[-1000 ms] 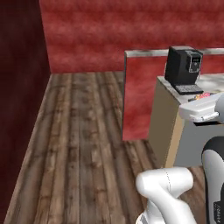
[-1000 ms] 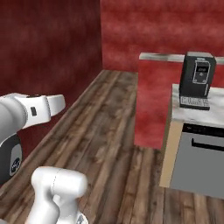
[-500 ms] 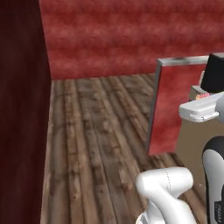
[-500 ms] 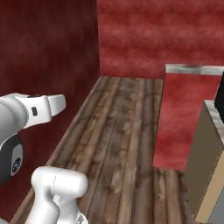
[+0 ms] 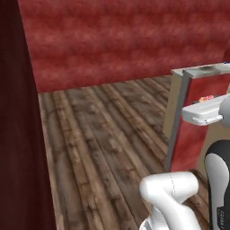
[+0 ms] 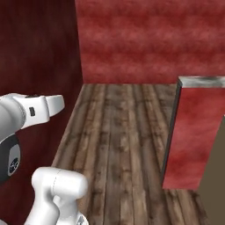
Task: Take the cupcake and cake from the fridge and place them on the empty tray on the dining counter.
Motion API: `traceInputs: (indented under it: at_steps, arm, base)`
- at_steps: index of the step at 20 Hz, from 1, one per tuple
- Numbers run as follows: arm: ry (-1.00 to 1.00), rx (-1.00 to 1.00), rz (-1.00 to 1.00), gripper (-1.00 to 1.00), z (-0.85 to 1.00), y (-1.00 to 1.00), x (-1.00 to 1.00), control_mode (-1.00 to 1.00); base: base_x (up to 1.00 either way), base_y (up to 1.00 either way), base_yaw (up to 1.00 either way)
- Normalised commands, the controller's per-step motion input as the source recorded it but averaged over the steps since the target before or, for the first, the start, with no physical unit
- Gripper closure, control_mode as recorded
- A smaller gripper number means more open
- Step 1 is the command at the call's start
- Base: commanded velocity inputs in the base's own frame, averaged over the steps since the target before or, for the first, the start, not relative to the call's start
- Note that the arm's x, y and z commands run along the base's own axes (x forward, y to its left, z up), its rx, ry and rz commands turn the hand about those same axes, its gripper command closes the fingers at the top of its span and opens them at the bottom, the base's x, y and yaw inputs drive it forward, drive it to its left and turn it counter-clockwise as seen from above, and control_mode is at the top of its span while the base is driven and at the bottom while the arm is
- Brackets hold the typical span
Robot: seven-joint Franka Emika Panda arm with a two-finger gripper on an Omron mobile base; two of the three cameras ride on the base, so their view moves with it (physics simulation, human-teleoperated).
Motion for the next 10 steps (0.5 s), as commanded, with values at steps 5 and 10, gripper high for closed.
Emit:
traceInputs:
  at_steps: [5,10]
  arm:
    - [0.00,0.00,0.00,1.00,0.00,0.00,0.00,1.00]
    - [0.00,0.00,0.00,1.00,0.00,0.00,0.00,1.00]
  base:
    - [1.00,0.08,-0.18]
    - [1.00,0.00,-0.13]
